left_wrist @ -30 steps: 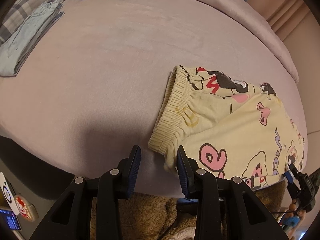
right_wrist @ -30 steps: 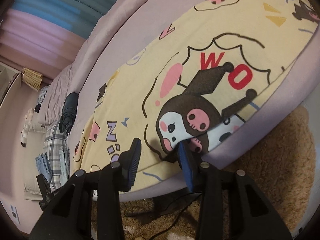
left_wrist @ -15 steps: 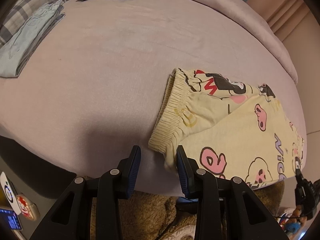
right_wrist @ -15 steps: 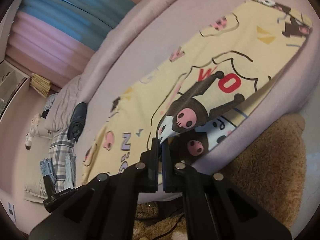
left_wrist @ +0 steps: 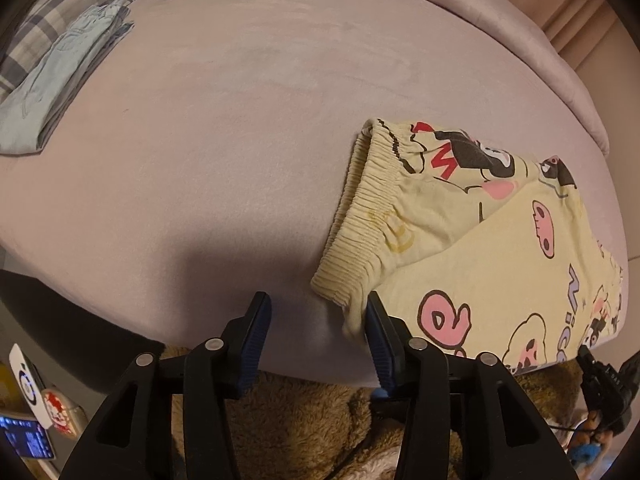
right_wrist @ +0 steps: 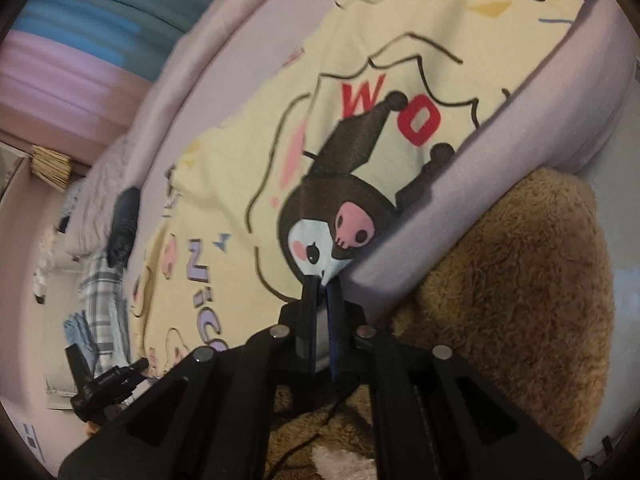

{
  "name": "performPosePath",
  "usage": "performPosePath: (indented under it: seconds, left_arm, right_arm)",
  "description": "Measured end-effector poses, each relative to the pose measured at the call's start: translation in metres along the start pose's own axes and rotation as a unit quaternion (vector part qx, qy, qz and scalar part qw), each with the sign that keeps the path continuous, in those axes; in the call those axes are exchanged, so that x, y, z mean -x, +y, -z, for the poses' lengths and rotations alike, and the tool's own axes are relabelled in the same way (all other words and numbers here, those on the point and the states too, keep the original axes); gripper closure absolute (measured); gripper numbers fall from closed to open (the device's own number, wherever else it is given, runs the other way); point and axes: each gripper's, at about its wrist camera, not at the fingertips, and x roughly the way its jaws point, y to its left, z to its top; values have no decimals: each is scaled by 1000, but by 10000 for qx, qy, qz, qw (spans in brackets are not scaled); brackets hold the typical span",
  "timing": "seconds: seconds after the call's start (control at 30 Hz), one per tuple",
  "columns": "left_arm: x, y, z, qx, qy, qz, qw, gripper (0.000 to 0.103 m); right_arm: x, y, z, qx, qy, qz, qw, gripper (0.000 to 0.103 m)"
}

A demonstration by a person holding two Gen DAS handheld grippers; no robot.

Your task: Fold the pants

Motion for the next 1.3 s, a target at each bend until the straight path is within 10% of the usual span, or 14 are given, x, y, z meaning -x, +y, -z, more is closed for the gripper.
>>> performPosePath:
  seconds: [0.13,0.43,0.53,0.63,0.8,1.0,1.13,1.3]
  left_arm:
    - [16,4,-1,-1,-56,120,9999,54]
    - [63,14,-28,37,-754,-226,9969,46]
    - [51,-5,-49,-74,-919,167,9956,46]
    - [25,-31,-70,-343,-730,582,9950,46]
    - [-13,-43,-93,-307,-396,177,9986,46]
    - [-45,-32,-93,-156,-47,157,9997,46]
    - [-49,-40,-87,-414,-593,-264,9970,46]
    - [-49,-40,-87,-419,-759,-423,9953,46]
  right_arm:
    - [7,5,-9,152,307,318,9989,35]
    - [44,62,-39,1453,-121,1168,9824,35]
    - [24,99,-61,1996,-125,1075,9739,35]
    - [-11,145,-78,2506,69,739,9652,37]
    - [-72,198,-99,2838,388,302,9576,39]
    - [-127,222,-108,3343,492,663,9388,40]
    - [-158,214,-107,3386,898,842,9328,84]
    - [-158,199,-107,3418,706,797,9337,90]
